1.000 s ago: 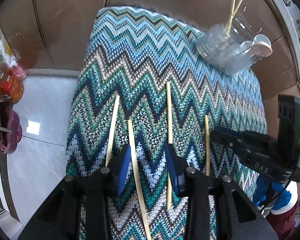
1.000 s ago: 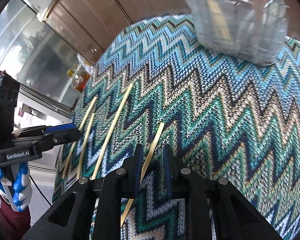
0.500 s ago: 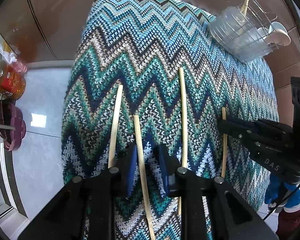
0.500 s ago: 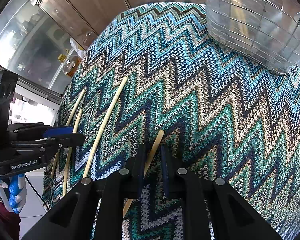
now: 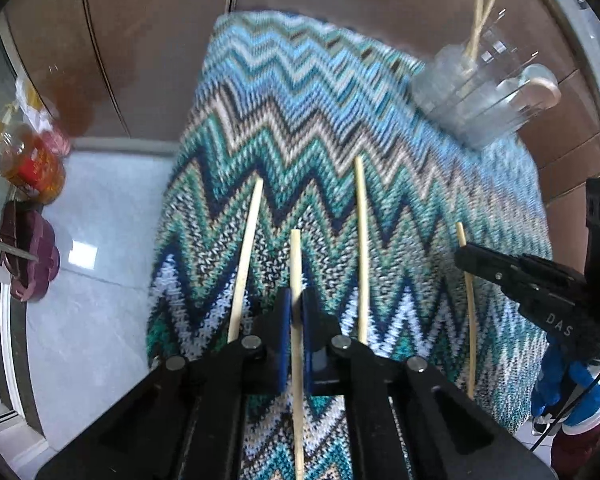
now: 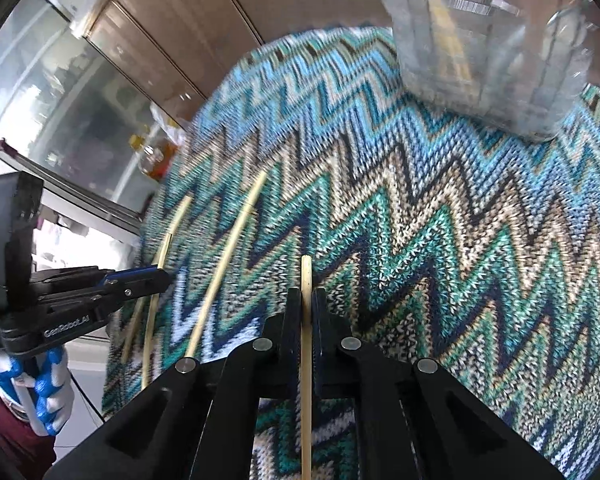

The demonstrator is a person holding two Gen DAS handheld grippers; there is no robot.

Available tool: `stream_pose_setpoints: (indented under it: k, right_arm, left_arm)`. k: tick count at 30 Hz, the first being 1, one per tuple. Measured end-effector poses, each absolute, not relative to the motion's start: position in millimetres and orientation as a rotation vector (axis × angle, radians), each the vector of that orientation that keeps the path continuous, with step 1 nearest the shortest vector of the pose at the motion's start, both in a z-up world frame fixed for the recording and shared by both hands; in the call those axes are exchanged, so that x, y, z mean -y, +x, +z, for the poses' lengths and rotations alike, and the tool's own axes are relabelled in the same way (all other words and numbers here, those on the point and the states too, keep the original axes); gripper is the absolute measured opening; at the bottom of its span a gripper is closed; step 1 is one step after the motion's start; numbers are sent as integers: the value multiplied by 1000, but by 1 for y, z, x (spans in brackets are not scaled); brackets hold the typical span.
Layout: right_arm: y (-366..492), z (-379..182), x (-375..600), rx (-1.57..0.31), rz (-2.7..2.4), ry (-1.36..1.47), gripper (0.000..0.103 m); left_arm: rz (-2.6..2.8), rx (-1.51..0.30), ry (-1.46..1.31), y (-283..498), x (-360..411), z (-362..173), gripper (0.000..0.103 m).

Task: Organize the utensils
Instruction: 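Lift the chopsticks with both tools and carry them over the wire holder, then open both tools to drop the chopsticks into the wire holder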

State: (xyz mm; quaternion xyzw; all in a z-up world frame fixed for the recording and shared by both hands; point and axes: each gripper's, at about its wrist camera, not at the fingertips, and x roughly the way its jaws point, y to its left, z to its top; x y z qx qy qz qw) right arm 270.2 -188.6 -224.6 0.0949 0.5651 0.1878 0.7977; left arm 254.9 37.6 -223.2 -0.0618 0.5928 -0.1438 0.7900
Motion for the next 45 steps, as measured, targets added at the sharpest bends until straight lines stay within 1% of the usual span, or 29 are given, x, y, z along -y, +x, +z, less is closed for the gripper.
stream_pose_setpoints:
  k: [8,15,23,28,31,34,39,45]
  right_arm:
    - [225,-165,212,-957,469,245,5]
    - [198,-112,243,-740,455,262,5]
    - [232,-35,259,-464,410,248,5]
    - [276,4,265,-300,375,229,5]
    - [304,13,272,-229,347,211,5]
    - [327,8,278,-183,306,191,5]
    - [358,-5,289,-146,280,189,5]
    - [376,-38,288,-151,259,168,5]
  left_arm:
    - [-360,-1045,-165,222,-43,-157,5]
    - [-415,-902,-205,223,-24,-103,5]
    - [-472,-714,-283,271,13,-37,5]
    - [-501,-539,-346,311,46,-1,5]
    - [-490,-462,-387,337,65,5,5]
    - [-433,-399,-381,359,83,-1,5]
    - [-372,-363,-348,389,110,-31,5]
    - [-340,-339,-292,400,126,-65,5]
